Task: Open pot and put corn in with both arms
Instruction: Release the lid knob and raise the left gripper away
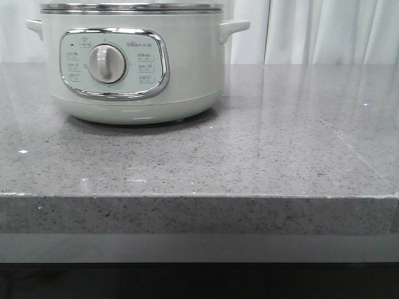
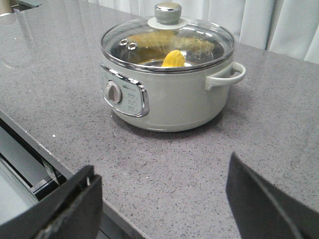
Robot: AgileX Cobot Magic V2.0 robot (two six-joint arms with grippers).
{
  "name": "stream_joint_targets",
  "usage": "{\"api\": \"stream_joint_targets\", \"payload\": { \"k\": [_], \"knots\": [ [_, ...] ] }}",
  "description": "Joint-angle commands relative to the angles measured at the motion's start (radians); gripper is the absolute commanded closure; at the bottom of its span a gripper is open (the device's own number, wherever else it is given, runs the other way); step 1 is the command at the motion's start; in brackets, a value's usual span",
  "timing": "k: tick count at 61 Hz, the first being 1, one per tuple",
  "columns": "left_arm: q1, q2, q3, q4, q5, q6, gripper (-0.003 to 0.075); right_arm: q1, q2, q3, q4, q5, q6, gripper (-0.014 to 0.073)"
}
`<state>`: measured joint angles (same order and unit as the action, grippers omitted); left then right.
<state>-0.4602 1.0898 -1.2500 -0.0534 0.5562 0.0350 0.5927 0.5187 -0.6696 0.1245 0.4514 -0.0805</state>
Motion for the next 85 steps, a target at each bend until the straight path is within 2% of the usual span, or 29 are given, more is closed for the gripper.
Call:
{"api": "stream_joint_targets", "payload": {
  "k": [1,22,39,42,46,57,65,68,85],
  "knots": [
    [0.003,-0.111,0.073,-0.004,-0.078,0.002,0.0282,-0.002,0.001,-0.026,0.006,-0.085,-0.006,0.0054],
    [0.003,-0.424,0.394,-0.010,-0.080,0.002,0.0282,-0.002,0.001,-0.026,0.006,-0.085,-0.006,0.0054],
    [0.003,-0.545,0.497,-0.010,-0.082,0.002,0.0283,-0.002,0.001,-0.026,0.006,-0.083,-0.006,0.0064],
    [0.003,-0.545,0.497,-0.010,-0.082,0.002,0.0300,-0.002,0.002,-0.026,0.006,-0.083,-0.006,0.0105],
    [0.003,-0.545,0.497,-0.010,-0.084,0.002,0.0353,-0.002,0.002,-0.026,0.006,-0.081,-0.006,0.0206],
    [0.003,-0.545,0.497,-0.010,-0.086,0.002,0.0589,-0.002,0.002,-0.026,0.006,-0.058,-0.006,0.0502],
    [0.003,-0.545,0.497,-0.010,-0.086,0.002,0.0739,-0.002,0.002,-0.026,0.006,-0.051,-0.006,0.0634],
    [0.003,-0.545,0.497,-0.010,-0.084,0.002,0.0741,-0.002,0.002,-0.026,0.006,-0.050,-0.006,0.0665],
    [0.003,-0.545,0.503,-0.011,-0.074,0.002,0.0741,-0.002,0.002,-0.026,0.006,-0.050,-0.006,0.0660]
  ]
}}
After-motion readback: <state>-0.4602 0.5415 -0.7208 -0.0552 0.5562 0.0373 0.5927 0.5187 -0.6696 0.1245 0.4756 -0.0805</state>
